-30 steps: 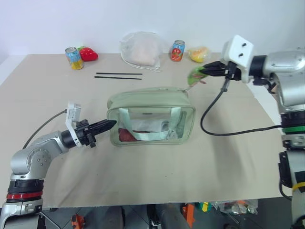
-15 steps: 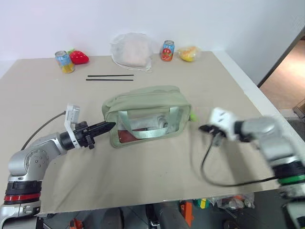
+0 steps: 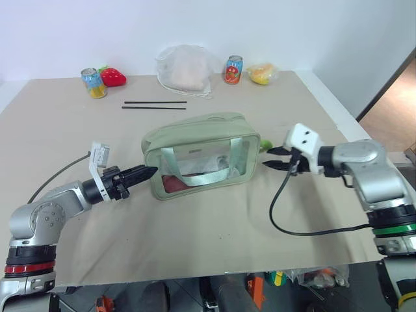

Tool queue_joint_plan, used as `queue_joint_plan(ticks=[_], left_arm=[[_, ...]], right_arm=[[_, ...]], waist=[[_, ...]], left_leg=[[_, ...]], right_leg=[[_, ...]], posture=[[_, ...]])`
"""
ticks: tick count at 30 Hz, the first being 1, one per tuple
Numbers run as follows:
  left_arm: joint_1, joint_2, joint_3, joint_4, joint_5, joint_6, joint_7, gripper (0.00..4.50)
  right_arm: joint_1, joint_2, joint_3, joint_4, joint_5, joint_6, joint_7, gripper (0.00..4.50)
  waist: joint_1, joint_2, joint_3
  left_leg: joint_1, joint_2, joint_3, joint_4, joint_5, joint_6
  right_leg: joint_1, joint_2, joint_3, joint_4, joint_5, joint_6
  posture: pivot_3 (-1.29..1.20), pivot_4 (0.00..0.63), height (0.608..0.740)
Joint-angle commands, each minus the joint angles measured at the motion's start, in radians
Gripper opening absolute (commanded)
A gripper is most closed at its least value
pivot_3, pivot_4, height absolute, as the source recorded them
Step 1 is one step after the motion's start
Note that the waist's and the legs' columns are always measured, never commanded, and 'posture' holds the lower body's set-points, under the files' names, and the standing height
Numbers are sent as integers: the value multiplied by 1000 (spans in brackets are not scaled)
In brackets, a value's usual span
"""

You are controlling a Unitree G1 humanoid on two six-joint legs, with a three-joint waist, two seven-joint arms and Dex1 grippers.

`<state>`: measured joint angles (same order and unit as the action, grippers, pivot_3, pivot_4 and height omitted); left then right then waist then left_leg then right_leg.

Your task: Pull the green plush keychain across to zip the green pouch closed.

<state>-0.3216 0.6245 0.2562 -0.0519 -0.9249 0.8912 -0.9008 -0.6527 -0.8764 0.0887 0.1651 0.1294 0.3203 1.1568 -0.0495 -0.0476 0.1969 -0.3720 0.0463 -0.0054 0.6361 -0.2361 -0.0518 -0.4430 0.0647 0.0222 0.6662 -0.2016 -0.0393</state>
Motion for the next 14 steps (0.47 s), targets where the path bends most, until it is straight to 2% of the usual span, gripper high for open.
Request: queue_joint_plan(ticks=[1, 3, 4, 7, 10, 14], left_arm=[[-6, 57, 67, -88, -62, 26, -18, 2673], [-6, 92, 76, -120, -29, -9, -19, 3371], [-3, 119, 79, -133, -21, -6, -23, 3383], [31, 214, 118, -139, -5, 17, -43, 3383], [93, 263, 175, -132, -13, -3, -77, 3383], [181, 266, 322, -62, -47, 18, -47, 3383]], right_arm=[[-13, -70, -69, 25, 63, 2, 96, 3210], [-1, -106, -78, 32, 86, 21, 146, 3967], [7, -124, -81, 36, 93, 31, 168, 4264], [22, -156, -102, 78, 100, 35, 192, 4264], [20, -163, -137, 101, 133, 50, 194, 4264], [40, -138, -229, 96, 221, 109, 167, 4264]], waist=[[0, 0, 0], [-1, 0, 0], [-1, 0, 0], [-1, -1, 1], [-4, 0, 1], [-8, 0, 1]], left_leg=[[0, 0, 0, 0, -1, 1], [0, 0, 0, 0, -2, 2], [1, 0, 0, -1, -3, 2], [1, 1, -1, 0, -3, 2], [2, 1, 0, -1, -3, 2], [4, 1, 1, -1, -3, 2]], right_leg=[[0, 0, 0, 0, -1, -1], [0, 0, 0, 0, -2, -2], [0, 0, 0, 0, -2, -2], [0, 1, -1, 0, -2, -2], [0, 1, 0, 0, -2, -3], [-1, 1, 0, 0, -2, -3]], posture=[[0, 150, 740], [0, 150, 740], [0, 150, 740], [0, 150, 740], [0, 150, 740], [0, 150, 740]])
